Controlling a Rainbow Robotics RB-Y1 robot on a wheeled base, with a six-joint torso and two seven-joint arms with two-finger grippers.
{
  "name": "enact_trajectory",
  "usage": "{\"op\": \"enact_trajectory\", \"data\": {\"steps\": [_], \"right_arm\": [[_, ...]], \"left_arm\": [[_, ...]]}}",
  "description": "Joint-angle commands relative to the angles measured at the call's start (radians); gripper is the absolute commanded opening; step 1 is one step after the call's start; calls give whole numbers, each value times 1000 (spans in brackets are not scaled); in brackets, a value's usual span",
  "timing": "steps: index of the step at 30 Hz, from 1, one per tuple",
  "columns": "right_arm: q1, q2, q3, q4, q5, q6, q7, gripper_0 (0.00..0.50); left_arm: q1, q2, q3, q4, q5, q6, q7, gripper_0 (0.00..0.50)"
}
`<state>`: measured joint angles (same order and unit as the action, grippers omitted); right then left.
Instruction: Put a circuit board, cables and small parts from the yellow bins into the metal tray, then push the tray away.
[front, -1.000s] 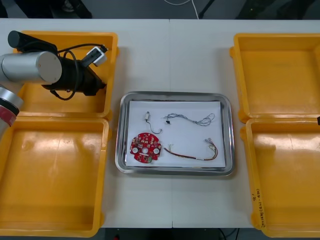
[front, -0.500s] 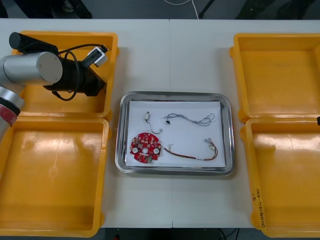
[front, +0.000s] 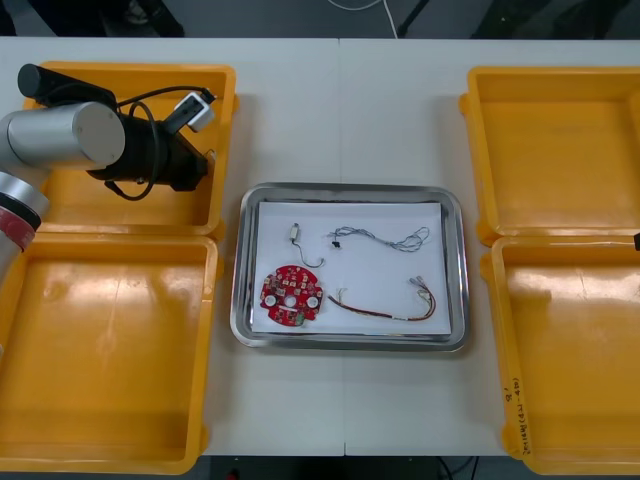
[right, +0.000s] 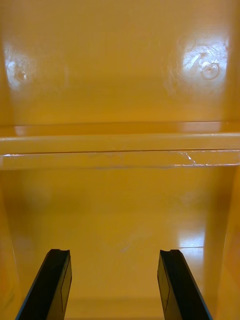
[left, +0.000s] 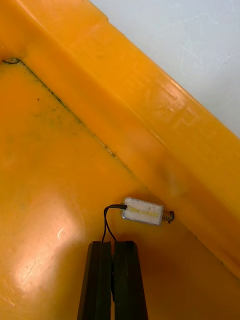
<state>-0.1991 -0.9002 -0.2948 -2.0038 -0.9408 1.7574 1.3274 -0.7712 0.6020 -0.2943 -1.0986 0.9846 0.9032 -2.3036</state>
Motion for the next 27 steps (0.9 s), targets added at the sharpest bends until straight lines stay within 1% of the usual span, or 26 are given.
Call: {"op": "enact_trajectory", "data": {"steps": [1,4,5,7,14,23,27], "right_arm": [[12,-40,-33,-29,-7,-6,33,500],[12,-40,-33,-29,-7,-6,33,500],[12,-40,-33,-29,-7,-6,33,500],[12,-40,-33,-29,-7,-6,33,500],[12,-40,-33,-29,-7,-6,33,500],[12,-40,-33,-29,-7,-6,33,500],[12,-40,-33,-29,-7,-6,33,500]], "left_arm": [[-42,4,1,-1,14,19,-134,0],[-42,15,38,-4,16,71,-148,0],[-42,15,38,-4,16,71,-148,0],[-42,36,55,-21,11,103,-158,0],[-39,73,69,-30,26,132,-177,0],[-36,111,92,-29,19,151,-198,0],[-19,130,116,-29,19,151,-212,0]]}}
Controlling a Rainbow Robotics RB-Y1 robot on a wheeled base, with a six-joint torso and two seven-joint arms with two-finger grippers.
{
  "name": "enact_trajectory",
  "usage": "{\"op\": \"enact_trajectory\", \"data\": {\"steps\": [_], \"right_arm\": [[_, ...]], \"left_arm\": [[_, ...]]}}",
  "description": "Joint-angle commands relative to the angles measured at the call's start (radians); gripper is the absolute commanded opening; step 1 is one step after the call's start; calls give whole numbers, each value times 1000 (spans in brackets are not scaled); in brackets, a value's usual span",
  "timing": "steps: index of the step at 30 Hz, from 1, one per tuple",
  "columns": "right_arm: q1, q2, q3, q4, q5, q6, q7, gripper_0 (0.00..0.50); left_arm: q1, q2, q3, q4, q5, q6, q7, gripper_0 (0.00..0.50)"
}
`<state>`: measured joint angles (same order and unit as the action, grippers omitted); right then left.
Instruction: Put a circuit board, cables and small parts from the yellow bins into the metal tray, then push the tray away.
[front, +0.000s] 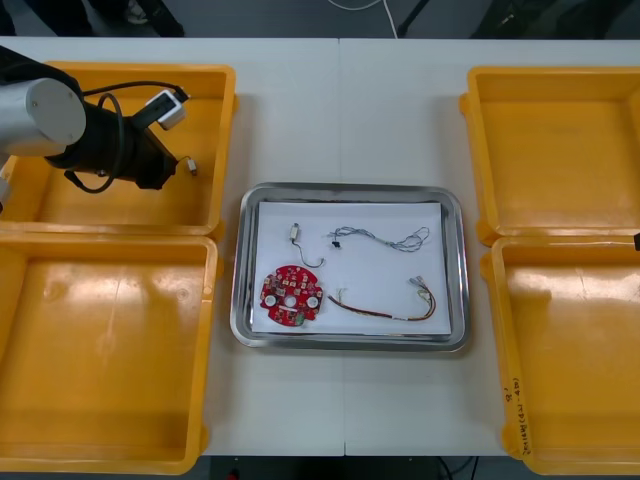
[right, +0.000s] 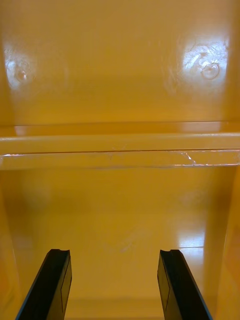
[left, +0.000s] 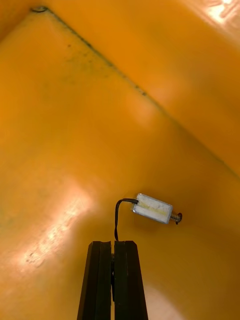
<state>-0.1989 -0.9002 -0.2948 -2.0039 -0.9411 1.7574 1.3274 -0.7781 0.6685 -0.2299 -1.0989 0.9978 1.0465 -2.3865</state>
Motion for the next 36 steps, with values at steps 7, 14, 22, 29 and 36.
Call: {"op": "enact_trajectory", "data": {"steps": [7,14,22,29,36], "right_arm": [[12,-40,-33,-29,-7,-6,33,500],[12,-40,-33,-29,-7,-6,33,500],[12,-40,-33,-29,-7,-6,33,500],[12,-40,-33,-29,-7,-6,33,500],[12,-40,-33,-29,-7,-6,33,500]], "left_arm": [[37,100,118,-29,12,7,-148,0],[92,123,161,-29,5,-20,-154,0],[114,141,178,-29,-5,-29,-151,0],[112,141,184,-29,1,-29,-131,199],[106,141,184,-29,18,-29,-119,500]]}}
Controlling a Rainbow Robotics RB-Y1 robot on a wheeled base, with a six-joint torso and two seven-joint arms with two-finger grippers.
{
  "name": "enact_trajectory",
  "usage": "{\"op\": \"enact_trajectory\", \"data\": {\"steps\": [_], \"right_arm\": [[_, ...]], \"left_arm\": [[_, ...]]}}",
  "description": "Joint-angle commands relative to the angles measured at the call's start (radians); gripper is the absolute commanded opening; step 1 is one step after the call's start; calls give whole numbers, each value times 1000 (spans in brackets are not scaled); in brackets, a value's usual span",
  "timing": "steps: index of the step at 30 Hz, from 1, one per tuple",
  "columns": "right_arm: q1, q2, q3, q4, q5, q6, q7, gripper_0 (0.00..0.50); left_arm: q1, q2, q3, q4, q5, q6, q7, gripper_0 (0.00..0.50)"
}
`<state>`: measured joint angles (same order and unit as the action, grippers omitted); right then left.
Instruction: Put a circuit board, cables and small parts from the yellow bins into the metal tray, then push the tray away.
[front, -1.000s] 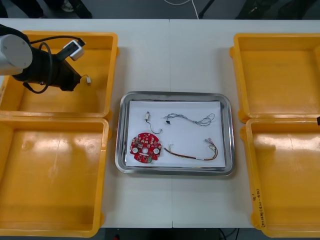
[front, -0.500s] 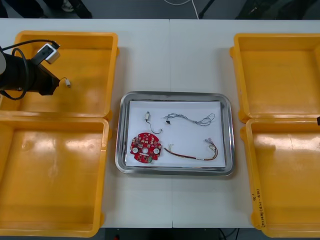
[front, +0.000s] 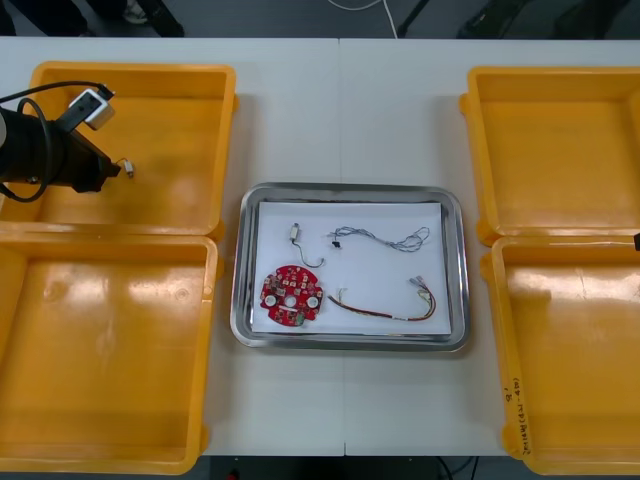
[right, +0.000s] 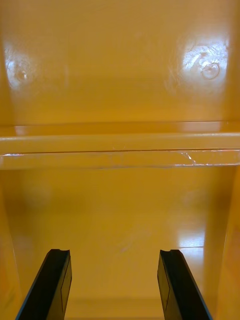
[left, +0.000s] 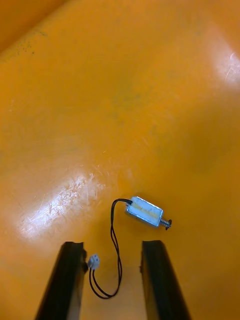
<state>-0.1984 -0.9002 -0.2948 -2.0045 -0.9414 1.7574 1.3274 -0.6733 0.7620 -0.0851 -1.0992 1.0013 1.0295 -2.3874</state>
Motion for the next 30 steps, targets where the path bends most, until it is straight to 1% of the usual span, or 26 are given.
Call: {"op": "enact_trajectory", "data": {"steps": [1,15,17,20,24,30], "right_arm": [[11,-40,-33,-28,-7,-6,33,500],[11,-40,-33,-28,-7,-6,33,500],[11,-40,-33,-28,-7,-6,33,500],[11,-40,-33,-28,-7,-6,33,500],[11,-40,-33,-28,-7,-6,33,500],[11,-40,-33,-28,-7,-6,33,500]], "left_arm": [[1,48,39,-28,16,-11,-116,500],[-31,48,39,-28,13,23,-70,500],[-38,48,39,-28,5,44,-30,500],[-61,46,39,-45,-23,107,44,500],[-63,42,39,-90,-55,139,120,500],[-86,28,39,-119,-75,184,231,500]]}}
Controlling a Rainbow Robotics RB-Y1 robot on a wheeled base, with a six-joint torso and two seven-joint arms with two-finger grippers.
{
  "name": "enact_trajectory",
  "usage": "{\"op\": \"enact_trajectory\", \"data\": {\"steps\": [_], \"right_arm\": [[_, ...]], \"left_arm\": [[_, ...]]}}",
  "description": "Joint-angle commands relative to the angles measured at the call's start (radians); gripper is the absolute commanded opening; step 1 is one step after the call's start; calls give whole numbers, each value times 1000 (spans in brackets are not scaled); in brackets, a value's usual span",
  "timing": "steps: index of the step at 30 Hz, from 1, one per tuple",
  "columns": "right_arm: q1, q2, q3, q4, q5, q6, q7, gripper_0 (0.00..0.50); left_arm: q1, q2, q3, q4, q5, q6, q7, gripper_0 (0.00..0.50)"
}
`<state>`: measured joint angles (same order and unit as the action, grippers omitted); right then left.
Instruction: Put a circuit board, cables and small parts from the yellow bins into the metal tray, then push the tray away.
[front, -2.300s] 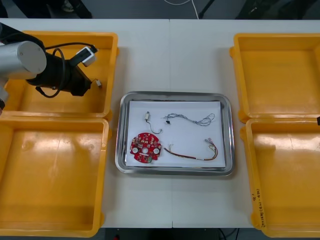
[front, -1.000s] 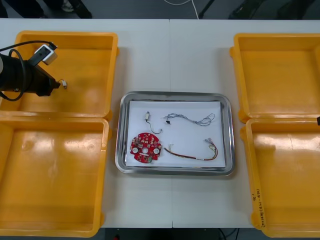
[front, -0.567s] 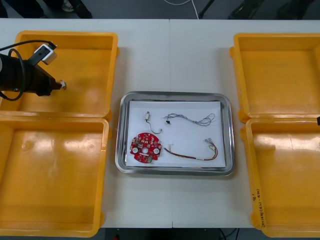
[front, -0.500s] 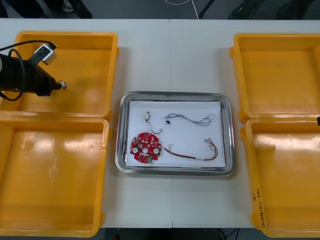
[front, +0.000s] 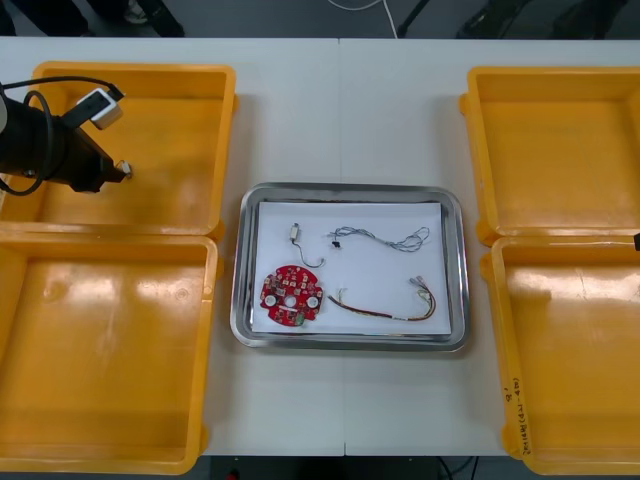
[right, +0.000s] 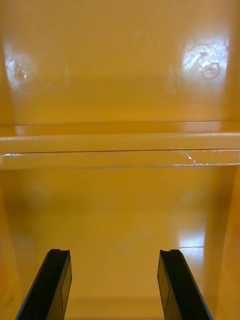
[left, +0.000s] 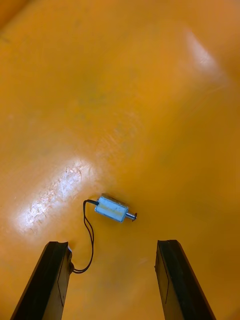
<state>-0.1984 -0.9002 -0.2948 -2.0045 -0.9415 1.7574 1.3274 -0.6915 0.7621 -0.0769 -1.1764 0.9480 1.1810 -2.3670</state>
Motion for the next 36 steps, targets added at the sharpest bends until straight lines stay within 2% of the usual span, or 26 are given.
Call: {"op": "enact_trajectory", "data": {"steps": [1,4,11,18,30,36], "right_arm": [[11,-40,-33,-28,-7,-6,33,500],[11,-40,-33,-28,-7,-6,33,500],[11,-40,-33,-28,-7,-6,33,500],[11,-40,-33,-28,-7,-6,33,500],[11,-40,-33,-28,-7,-6,33,500],[11,-40,-33,-28,-7,-6,33,500]], "left_arm": [[-76,25,29,-43,-26,39,232,500],[-88,9,31,-48,-51,51,282,500],[-111,-49,31,-98,-196,115,446,500],[-140,-96,32,-120,-305,206,600,500],[-140,-158,86,-150,-433,312,807,500],[-140,-201,152,-137,-491,336,839,500]]}}
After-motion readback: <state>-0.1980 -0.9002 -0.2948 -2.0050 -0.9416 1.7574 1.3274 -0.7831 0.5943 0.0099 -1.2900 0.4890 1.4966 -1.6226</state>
